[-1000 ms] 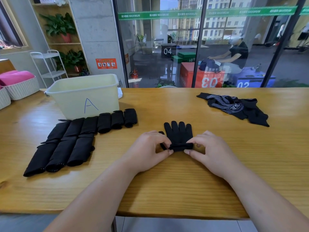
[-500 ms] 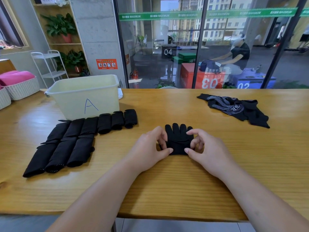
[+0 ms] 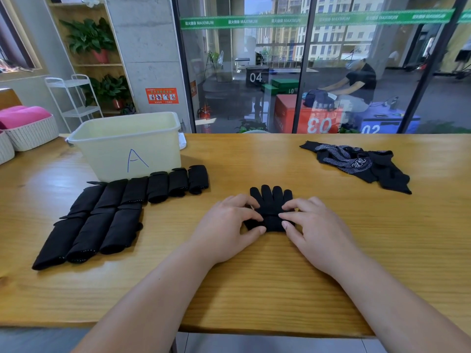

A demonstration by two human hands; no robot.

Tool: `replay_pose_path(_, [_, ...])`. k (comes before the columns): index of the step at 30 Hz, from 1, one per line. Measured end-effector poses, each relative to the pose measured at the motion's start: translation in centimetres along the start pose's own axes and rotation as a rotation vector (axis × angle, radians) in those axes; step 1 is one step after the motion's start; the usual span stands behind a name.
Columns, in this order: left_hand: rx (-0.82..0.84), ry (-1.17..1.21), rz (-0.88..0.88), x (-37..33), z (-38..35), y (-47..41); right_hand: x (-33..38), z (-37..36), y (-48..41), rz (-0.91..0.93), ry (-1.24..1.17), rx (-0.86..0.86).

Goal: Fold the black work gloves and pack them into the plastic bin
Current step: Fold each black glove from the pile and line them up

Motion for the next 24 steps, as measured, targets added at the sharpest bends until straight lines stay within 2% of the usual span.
replay_pose_path(5, [0.045,-0.051,-0.014,-0.1,0.0,0.1,0.3,-0.1,-0.1,0.029,0.078,0.078])
replay_pose_path(12, [0.023,-0.009,0.044,0.0,0.1,0.0,0.5,0.4,0.2,0.019,0.040,0.088])
replay_pose_path(17, [0.013,0.198,0.140,0.7,0.2,0.3,-0.3,0.4,0.3,-0.093,-0.194,0.007])
replay_pose_path(24, [0.003,0.386,0.222,1.4,0.3,0.4,-1.8,0.1,0.1,-0.182,-0.501,-0.009])
Point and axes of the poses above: each hand's wrist, its own y-axis away from the middle knuckle, its own z-axis out of the back of the hand, x = y × z, the point moved 4 cm from there along -y, towards the middle knuckle, and after that the axes turned 9 degrees about x, right-handed, at the moved point
